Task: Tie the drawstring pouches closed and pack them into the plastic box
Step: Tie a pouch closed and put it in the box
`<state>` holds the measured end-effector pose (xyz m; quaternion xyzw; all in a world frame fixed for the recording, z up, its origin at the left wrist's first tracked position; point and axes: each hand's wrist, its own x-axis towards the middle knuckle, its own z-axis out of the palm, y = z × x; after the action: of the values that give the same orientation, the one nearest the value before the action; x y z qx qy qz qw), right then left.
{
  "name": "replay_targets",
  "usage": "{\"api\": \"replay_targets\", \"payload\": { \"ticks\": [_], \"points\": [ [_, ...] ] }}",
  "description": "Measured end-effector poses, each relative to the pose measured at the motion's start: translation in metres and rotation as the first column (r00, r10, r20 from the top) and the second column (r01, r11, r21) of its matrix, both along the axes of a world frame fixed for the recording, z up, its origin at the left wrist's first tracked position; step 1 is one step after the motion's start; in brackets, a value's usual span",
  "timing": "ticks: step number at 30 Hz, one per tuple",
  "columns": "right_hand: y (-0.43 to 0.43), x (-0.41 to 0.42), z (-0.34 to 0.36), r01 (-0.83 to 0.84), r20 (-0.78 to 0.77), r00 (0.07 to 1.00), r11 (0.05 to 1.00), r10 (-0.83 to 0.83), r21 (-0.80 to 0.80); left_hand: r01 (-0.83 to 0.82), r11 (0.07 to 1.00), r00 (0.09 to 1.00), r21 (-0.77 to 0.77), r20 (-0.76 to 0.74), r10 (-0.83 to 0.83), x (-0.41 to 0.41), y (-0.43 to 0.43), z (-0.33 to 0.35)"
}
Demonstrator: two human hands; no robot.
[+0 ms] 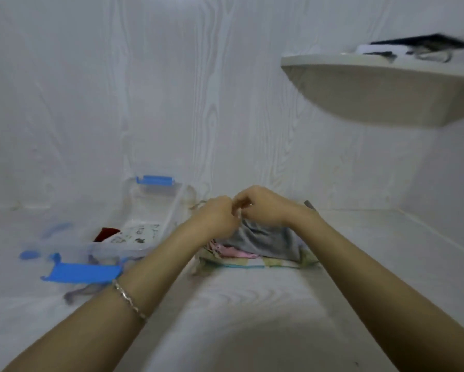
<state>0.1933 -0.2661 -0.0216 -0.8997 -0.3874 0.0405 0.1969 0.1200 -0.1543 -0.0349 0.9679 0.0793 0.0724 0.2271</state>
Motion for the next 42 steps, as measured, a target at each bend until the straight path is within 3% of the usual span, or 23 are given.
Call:
{"api": "replay_targets", "payload": {
  "ticks": [4,8,16,19,21,23,25,27,29,32,34,36,39,40,42],
  "points": [
    [-0.035,0.004,-0.049,0.029,-0.081,0.996,1.000,-0.028,0.010,-0.054,0.983,0.983,0.178,-0.164,0.084,0.023,-0.007,-0.052],
    [-0.052,0.004,-0.078,0.048,-0.175,0.984,0.994,-0.031,0.097,-0.248,0.890,0.961,0.382,-0.021,0.277,0.034,-0.001,-0.089],
    [-0.051,0.004,-0.094,0.085,-0.153,0.987,0.961,-0.045,0.263,-0.391,0.802,0.920,0.451,0.192,0.340,0.047,0.013,-0.093],
    [-0.046,0.005,-0.098,0.115,-0.123,0.990,0.922,-0.074,0.369,-0.388,0.884,0.872,0.259,0.415,0.261,0.045,0.010,-0.088],
    [-0.042,0.004,-0.095,0.095,-0.103,0.993,0.872,-0.051,0.481,-0.229,0.966,0.834,-0.117,0.489,0.257,0.038,0.000,-0.074],
    [-0.036,-0.001,-0.090,0.057,-0.046,0.998,0.824,-0.037,0.563,-0.024,0.894,0.828,-0.448,0.493,0.269,0.027,-0.015,-0.057],
    [-0.031,-0.009,-0.083,0.042,-0.009,0.999,0.764,-0.048,0.643,0.126,0.782,0.828,-0.611,0.499,0.256,0.014,-0.026,-0.043],
    [-0.030,-0.017,-0.075,0.039,0.012,0.997,0.686,-0.070,0.726,0.214,0.682,0.827,-0.699,0.502,0.255,0.001,-0.033,-0.036],
    [-0.034,-0.021,-0.071,0.027,0.051,0.994,0.652,-0.100,0.758,0.143,0.618,0.862,-0.773,0.404,0.306,-0.011,-0.032,-0.039],
    [-0.043,-0.024,-0.073,0.014,0.018,0.999,0.649,-0.043,0.760,-0.150,0.497,0.976,-0.855,-0.047,0.213,-0.038,-0.025,-0.047],
    [-0.048,-0.030,-0.074,-0.003,-0.004,1.000,0.641,0.010,0.767,-0.263,0.432,0.963,-0.863,-0.265,0.057,-0.052,-0.024,-0.055],
    [-0.052,-0.036,-0.076,-0.008,-0.036,0.998,0.627,0.058,0.779,-0.251,0.294,0.968,-0.922,-0.245,0.057,-0.056,-0.025,-0.064],
    [-0.058,-0.043,-0.076,0.066,-0.157,0.981,0.574,0.111,0.816,-0.142,0.141,0.967,-0.980,-0.107,0.232,-0.050,-0.024,-0.073],
    [-0.060,-0.044,-0.077,0.083,-0.175,0.977,0.546,0.120,0.834,-0.106,0.150,0.955,-0.983,-0.058,0.292,-0.049,-0.024,-0.073],
    [-0.063,-0.047,-0.078,0.096,-0.154,0.985,0.500,0.075,0.861,-0.067,0.283,0.920,-0.957,0.050,0.388,-0.047,-0.020,-0.077]
  ]
}}
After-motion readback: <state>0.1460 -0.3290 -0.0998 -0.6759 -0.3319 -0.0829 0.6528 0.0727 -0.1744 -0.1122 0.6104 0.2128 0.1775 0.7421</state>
